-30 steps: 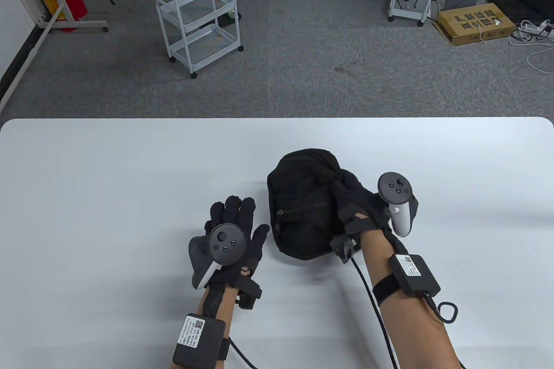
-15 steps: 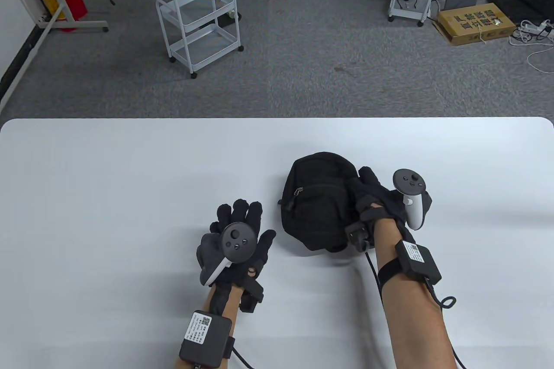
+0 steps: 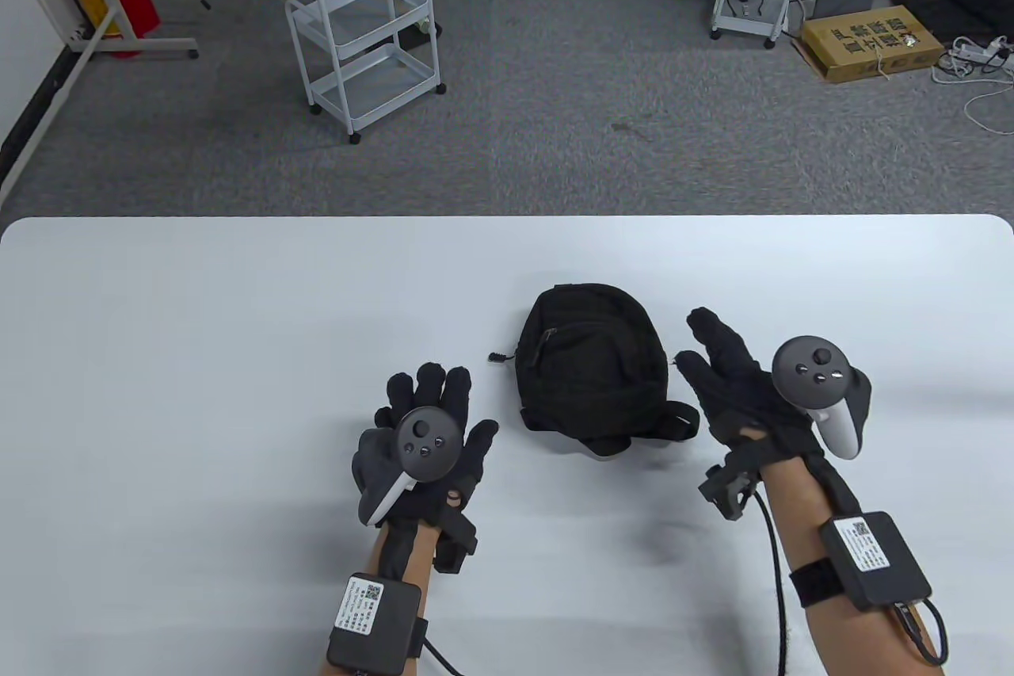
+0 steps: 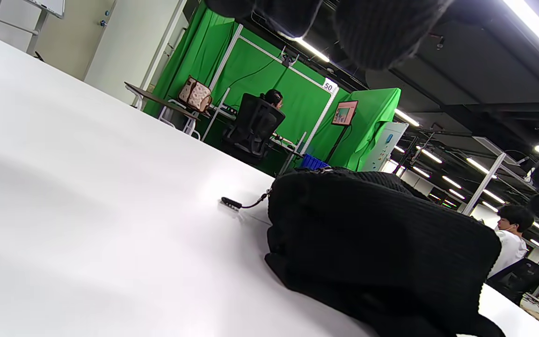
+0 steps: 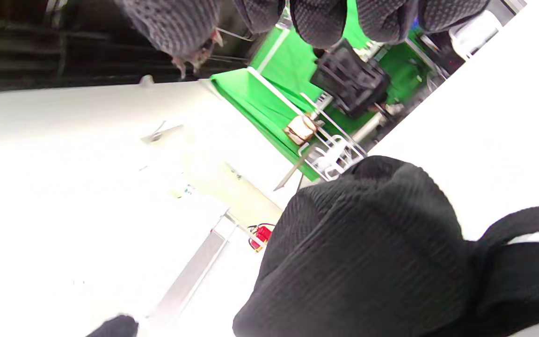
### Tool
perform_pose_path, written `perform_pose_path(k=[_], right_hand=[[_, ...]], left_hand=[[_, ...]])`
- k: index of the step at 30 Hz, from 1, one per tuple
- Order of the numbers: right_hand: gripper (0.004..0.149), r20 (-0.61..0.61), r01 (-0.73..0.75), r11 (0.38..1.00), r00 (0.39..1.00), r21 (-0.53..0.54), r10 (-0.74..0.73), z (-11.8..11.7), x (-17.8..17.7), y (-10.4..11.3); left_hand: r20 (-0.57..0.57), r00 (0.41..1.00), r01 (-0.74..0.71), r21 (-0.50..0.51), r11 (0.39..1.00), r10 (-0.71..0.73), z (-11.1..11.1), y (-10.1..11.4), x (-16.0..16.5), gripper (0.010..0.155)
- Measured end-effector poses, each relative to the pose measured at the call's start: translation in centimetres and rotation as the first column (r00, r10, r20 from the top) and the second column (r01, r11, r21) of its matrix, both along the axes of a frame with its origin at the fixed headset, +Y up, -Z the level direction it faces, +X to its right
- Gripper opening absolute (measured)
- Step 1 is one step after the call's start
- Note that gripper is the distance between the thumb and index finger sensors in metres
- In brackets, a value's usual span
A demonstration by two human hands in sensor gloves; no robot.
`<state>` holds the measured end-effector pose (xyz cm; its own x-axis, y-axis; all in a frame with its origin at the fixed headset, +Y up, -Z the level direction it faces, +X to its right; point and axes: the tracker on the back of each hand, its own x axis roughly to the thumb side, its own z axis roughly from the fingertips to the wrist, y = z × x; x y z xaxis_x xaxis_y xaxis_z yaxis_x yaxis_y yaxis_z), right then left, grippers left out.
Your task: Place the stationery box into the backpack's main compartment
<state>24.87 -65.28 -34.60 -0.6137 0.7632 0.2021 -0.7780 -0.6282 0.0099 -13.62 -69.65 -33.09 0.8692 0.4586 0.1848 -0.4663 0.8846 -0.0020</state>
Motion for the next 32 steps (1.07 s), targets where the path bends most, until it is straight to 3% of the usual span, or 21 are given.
perform_pose_path(k=[5, 10, 13, 19, 32], right_hand=[[0.073, 0.017, -0.125, 0.986, 0.992, 0.112, 0.124, 2.7, 2.2, -1.1], [0.075, 0.068, -0.265, 0.958, 0.964, 0.107, 0.259, 3.4, 4.3, -3.6], [0.078, 0.122, -0.405, 0.913, 0.91, 0.042, 0.397, 3.2, 5.9, -5.3], [0.081, 0.136, -0.322, 0.947, 0.938, -0.002, 0.319, 2.9, 7.7, -6.3], [0.08, 0.126, -0.413, 0.91, 0.902, -0.027, 0.413, 2.8, 7.2, -7.2]], left_hand=[[-0.011, 0.999, 0.033, -0.025, 0.999, -0.033, 0.3, -0.2, -0.4, 0.081], [-0.038, 0.997, 0.071, -0.084, 0.994, -0.074, 0.0, -1.3, -1.1, 0.083], [-0.059, 0.994, 0.088, -0.126, 0.988, -0.096, -0.2, -2.1, -1.5, 0.085], [-0.071, 0.991, 0.1, -0.158, 0.982, -0.113, -0.2, -2.6, -1.7, 0.086], [-0.07, 0.99, 0.107, -0.175, 0.979, -0.121, -0.3, -2.8, -1.7, 0.085]])
